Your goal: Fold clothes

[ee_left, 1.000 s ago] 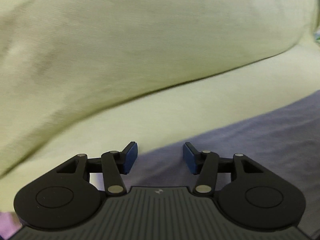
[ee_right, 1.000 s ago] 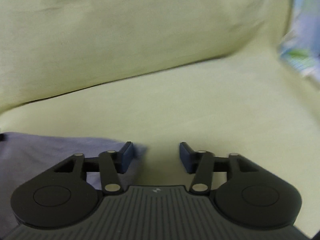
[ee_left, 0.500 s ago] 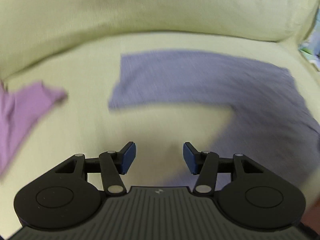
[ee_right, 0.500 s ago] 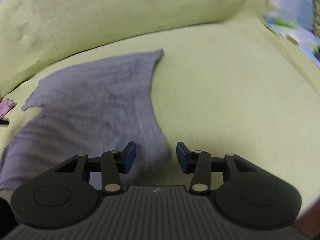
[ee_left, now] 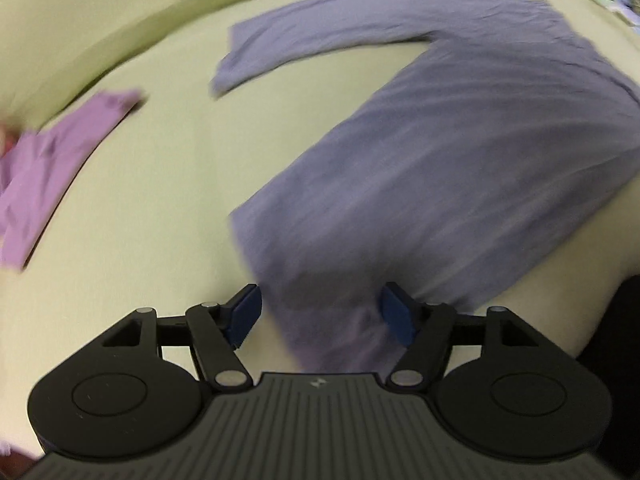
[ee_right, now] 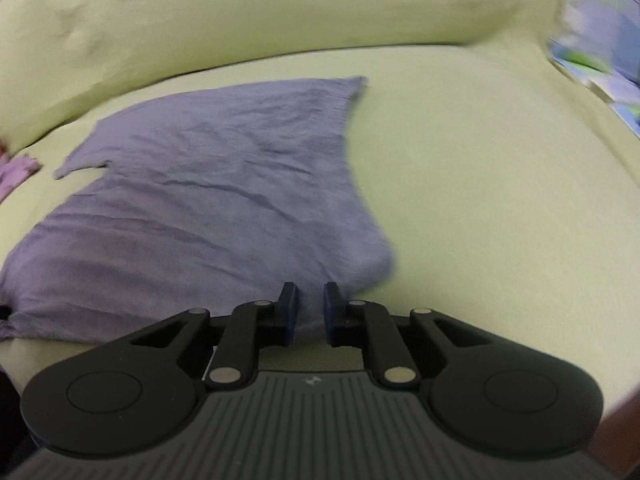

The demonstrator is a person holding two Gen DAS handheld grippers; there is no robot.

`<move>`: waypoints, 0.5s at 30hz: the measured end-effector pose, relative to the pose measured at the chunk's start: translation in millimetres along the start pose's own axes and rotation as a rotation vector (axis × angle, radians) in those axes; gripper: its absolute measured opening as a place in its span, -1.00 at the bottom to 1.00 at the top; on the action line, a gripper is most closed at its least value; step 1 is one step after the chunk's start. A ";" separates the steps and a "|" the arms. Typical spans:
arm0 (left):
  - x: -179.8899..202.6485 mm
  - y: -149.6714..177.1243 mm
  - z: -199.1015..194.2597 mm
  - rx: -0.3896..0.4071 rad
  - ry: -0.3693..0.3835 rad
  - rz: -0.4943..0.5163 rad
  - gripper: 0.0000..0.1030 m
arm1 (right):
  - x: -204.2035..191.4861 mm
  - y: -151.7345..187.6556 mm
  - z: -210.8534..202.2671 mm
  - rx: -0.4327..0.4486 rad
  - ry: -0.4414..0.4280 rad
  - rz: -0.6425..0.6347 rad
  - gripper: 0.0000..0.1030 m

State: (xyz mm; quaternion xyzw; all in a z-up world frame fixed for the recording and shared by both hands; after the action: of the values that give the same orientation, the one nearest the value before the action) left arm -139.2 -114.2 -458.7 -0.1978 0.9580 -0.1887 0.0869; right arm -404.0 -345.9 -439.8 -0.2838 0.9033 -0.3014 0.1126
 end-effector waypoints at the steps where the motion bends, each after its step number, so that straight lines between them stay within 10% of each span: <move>1: -3.7 2.8 -2.0 -0.011 -0.022 0.003 0.34 | 2.7 0.2 -3.3 -0.008 0.021 -0.013 -0.78; 9: 25.6 -39.8 -26.8 0.038 -0.018 -0.090 0.32 | -49.4 -42.3 -27.6 0.106 -0.116 -0.123 -0.66; 15: 57.4 -52.6 9.3 -0.035 -0.011 -0.214 0.46 | -91.4 -36.1 6.2 0.027 -0.197 -0.202 -0.65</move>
State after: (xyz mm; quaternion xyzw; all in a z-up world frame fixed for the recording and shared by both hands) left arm -170.8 -185.6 -451.6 -0.3014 0.9341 -0.1788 0.0680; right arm -311.2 -319.5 -419.7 -0.4002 0.8505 -0.2938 0.1736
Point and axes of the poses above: each gripper's, at about its wrist camera, not at the fingertips, and z roughly the way its jaws point, x to its right, y to its underside, the point moved 8 cm from there along z, roughly the way its jaws point, and after that the axes turned 6 degrees about y, right-handed, at the moved point
